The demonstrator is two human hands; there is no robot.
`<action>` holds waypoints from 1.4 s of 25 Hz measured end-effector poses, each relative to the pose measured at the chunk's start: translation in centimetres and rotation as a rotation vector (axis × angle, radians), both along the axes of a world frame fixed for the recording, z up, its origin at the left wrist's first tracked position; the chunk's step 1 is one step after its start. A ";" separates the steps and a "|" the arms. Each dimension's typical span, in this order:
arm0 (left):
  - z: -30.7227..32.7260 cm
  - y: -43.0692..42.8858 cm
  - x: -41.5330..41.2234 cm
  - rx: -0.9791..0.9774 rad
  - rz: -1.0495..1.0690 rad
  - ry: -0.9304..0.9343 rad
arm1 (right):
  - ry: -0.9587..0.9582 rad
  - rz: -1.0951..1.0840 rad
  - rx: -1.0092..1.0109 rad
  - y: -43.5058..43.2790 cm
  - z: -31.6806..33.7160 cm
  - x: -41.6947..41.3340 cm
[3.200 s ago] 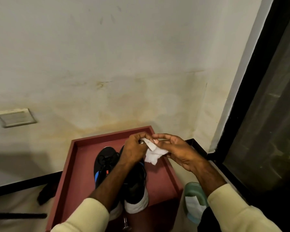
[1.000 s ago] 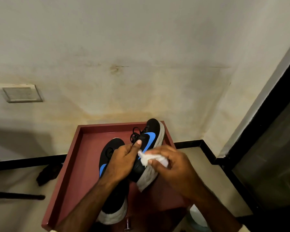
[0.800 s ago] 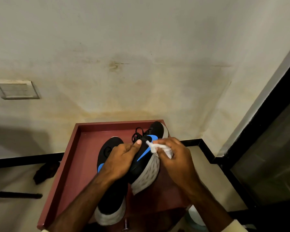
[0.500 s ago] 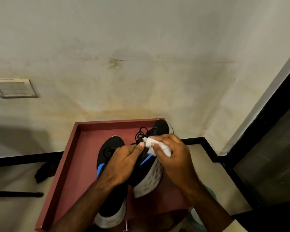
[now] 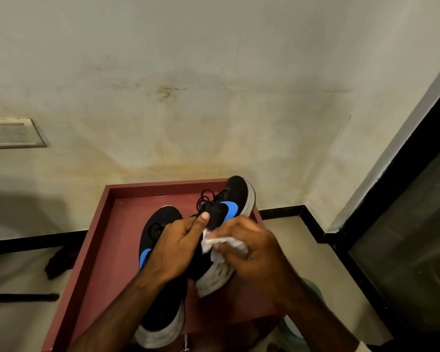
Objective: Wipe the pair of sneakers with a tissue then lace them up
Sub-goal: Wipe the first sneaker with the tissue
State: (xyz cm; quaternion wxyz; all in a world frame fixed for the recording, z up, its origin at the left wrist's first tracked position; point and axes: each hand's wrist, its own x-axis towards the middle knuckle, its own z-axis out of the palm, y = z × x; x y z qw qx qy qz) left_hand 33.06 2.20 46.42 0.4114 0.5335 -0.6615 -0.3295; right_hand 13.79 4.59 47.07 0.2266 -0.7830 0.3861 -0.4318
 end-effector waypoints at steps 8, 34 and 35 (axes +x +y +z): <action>0.2 -0.4 0.2 0.027 0.066 0.010 | 0.089 0.020 0.010 0.5 0.1 -0.2; 0.1 -0.3 2.1 0.097 -0.152 0.109 | -0.021 -0.465 0.008 -2.8 0.4 -2.5; 0.1 -0.3 2.2 0.099 -0.147 0.103 | -0.007 -0.410 0.007 -2.4 0.4 -2.2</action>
